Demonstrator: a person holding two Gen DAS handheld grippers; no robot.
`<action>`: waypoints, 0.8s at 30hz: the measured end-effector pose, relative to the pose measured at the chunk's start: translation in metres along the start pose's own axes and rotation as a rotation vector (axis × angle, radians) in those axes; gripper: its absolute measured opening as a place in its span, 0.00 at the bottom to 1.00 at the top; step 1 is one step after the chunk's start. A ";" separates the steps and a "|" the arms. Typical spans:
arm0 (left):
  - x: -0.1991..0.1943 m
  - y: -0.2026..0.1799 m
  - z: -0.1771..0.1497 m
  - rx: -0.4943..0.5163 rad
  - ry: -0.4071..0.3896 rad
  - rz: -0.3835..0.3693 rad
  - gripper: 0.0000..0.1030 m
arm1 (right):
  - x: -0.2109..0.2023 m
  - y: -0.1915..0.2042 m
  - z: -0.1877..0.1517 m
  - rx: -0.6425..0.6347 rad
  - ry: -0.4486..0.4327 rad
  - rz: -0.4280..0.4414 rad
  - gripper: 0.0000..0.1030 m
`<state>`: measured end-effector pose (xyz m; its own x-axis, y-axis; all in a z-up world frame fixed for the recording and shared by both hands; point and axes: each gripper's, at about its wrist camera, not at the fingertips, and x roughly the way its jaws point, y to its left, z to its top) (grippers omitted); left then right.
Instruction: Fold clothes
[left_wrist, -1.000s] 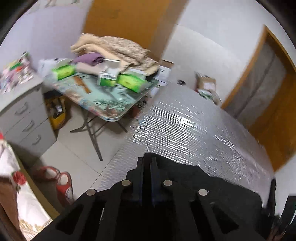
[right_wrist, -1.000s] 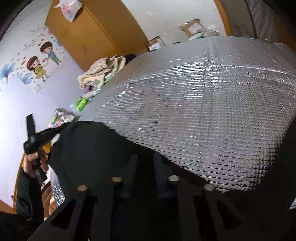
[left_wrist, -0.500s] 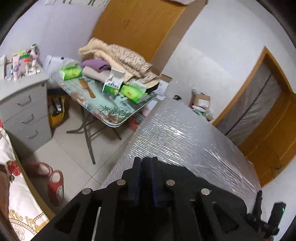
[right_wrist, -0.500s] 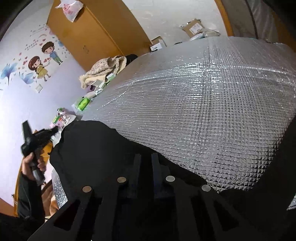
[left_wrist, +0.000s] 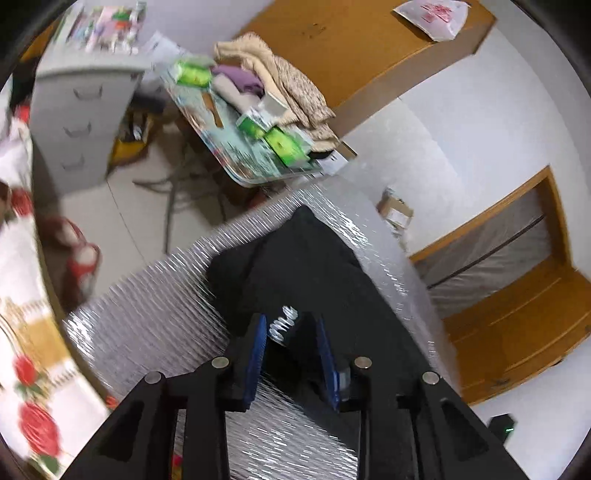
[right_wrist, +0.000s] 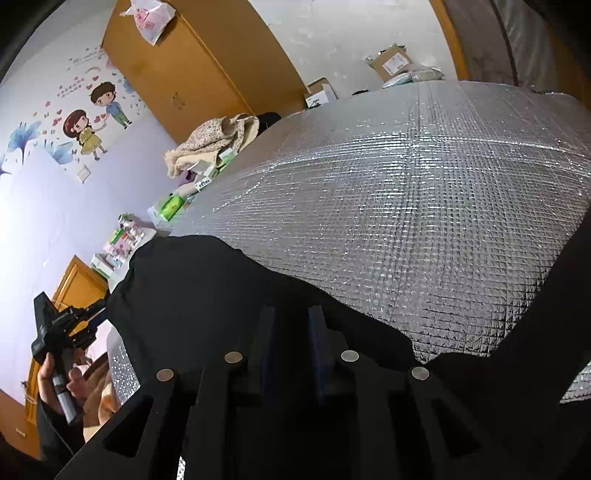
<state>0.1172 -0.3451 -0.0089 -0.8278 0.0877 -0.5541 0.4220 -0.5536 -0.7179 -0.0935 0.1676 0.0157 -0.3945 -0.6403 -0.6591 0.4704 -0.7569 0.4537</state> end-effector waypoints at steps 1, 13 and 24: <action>0.003 0.000 -0.001 -0.011 0.005 -0.008 0.33 | -0.001 0.000 -0.001 0.002 -0.002 0.001 0.18; -0.017 -0.037 0.006 0.204 -0.209 0.076 0.05 | 0.000 -0.005 -0.005 0.016 0.000 0.010 0.18; 0.003 0.001 -0.002 0.124 -0.049 0.174 0.10 | 0.002 -0.006 -0.005 0.006 0.012 0.002 0.18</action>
<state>0.1160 -0.3436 -0.0126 -0.7645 -0.0571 -0.6421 0.5143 -0.6545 -0.5542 -0.0930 0.1710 0.0085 -0.3843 -0.6403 -0.6651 0.4663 -0.7563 0.4588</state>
